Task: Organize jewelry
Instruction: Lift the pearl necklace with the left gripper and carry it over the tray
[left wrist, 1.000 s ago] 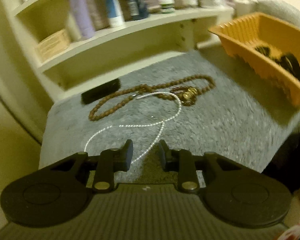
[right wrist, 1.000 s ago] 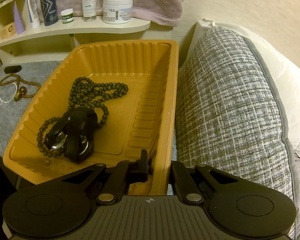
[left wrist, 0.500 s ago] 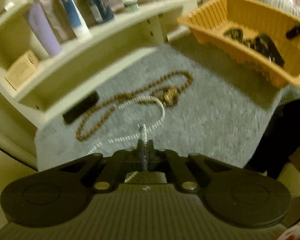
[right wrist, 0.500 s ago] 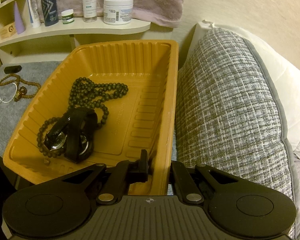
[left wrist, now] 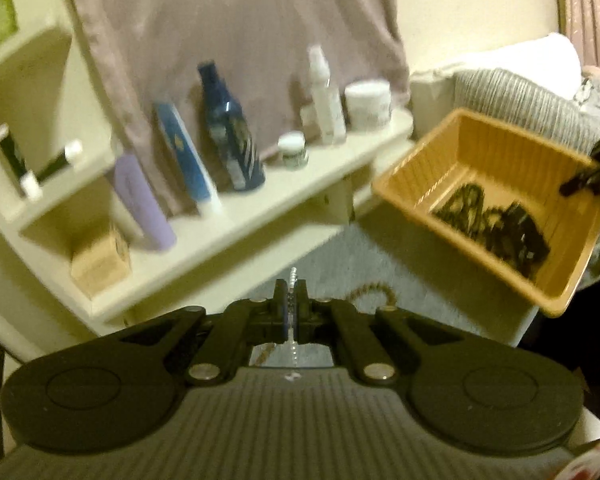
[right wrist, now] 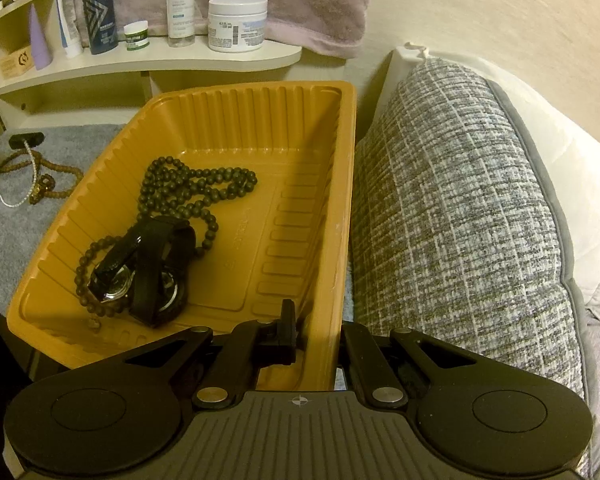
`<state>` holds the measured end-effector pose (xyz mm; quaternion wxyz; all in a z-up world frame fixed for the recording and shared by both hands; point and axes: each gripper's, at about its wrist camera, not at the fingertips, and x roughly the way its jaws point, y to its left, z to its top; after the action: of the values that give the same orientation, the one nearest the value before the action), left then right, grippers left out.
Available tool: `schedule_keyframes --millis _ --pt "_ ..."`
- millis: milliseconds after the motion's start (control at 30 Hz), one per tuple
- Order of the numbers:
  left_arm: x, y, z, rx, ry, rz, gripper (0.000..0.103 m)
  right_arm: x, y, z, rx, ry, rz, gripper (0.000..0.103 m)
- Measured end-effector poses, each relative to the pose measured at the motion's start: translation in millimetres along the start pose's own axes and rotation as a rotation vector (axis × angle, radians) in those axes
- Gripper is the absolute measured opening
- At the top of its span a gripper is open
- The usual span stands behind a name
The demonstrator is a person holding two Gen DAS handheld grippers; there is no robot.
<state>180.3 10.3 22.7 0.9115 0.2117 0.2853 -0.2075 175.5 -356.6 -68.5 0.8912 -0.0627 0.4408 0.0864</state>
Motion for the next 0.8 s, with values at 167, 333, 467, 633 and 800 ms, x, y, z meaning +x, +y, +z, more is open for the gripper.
schedule_keyframes --millis 167,333,467,633,800 --pt "-11.5 0.2 29.2 0.015 -0.053 -0.033 0.002 0.0 0.2 0.2 -0.001 -0.001 -0.001 0.004" --pt "-18.4 -5.6 58.7 0.049 -0.092 -0.047 0.002 0.0 0.1 0.3 -0.001 -0.001 -0.001 0.004" --pt "-22.9 -11.2 80.0 0.068 -0.125 -0.071 0.002 -0.1 0.0 0.3 0.0 -0.002 -0.001 0.004" --pt "-28.0 -24.4 105.2 0.095 -0.176 -0.107 0.002 -0.7 -0.1 0.8 0.0 -0.004 0.001 0.004" --pt "-29.8 -45.0 129.7 0.128 -0.227 -0.158 0.002 -1.7 0.3 1.1 -0.004 -0.007 0.001 0.004"
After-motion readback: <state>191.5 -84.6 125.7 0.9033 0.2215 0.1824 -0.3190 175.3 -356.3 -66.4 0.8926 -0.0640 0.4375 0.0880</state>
